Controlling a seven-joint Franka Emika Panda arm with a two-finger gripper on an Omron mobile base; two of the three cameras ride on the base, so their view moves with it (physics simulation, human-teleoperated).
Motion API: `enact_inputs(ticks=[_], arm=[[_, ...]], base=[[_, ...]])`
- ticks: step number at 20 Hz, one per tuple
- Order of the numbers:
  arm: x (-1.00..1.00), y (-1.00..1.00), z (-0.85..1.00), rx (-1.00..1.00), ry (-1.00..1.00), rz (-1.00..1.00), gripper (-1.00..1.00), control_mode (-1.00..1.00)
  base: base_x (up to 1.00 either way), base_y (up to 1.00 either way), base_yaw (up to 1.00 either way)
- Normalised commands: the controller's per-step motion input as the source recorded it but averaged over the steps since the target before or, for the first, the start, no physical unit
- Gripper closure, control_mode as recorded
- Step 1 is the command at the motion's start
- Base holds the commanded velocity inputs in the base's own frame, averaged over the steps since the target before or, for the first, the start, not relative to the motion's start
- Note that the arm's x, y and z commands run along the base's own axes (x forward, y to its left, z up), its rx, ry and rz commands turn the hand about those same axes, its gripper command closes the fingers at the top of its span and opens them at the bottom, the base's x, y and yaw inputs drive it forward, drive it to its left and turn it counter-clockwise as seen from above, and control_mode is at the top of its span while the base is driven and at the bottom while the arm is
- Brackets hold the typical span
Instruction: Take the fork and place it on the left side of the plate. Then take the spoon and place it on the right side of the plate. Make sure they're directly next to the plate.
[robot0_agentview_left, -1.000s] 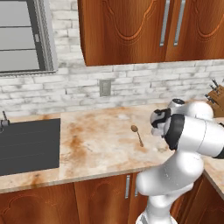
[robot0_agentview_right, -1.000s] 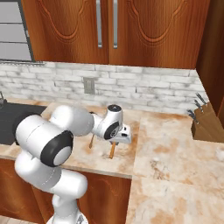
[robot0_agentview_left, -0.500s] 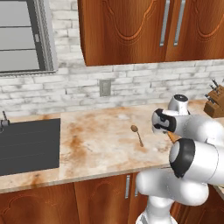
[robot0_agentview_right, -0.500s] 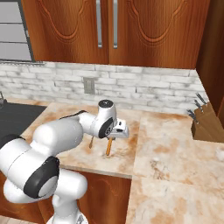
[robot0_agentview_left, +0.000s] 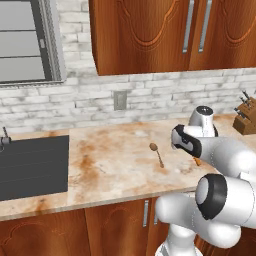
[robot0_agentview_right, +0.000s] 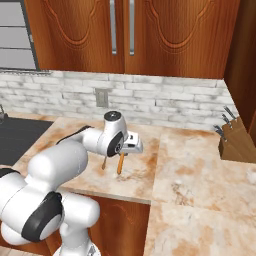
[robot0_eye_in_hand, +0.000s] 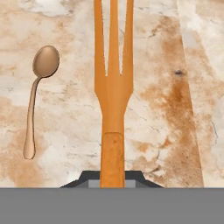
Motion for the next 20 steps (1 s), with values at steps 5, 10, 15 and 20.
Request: enact_inputs(ticks=[5, 10, 15, 20], arm=[[0.00, 0.00, 0.00, 0.00, 0.00, 0.00, 1.00, -1.00], [0.00, 0.00, 0.00, 0.00, 0.00, 0.00, 1.00, 1.00], [0.00, 0.00, 0.00, 0.00, 0.00, 0.00, 1.00, 1.00], [0.00, 0.00, 0.00, 0.00, 0.00, 0.00, 1.00, 1.00]], base=[[0.00, 0.00, 0.00], [0.00, 0.00, 0.00], [-0.43, 0.01, -0.01], [-0.53, 0.35, 0.02]])
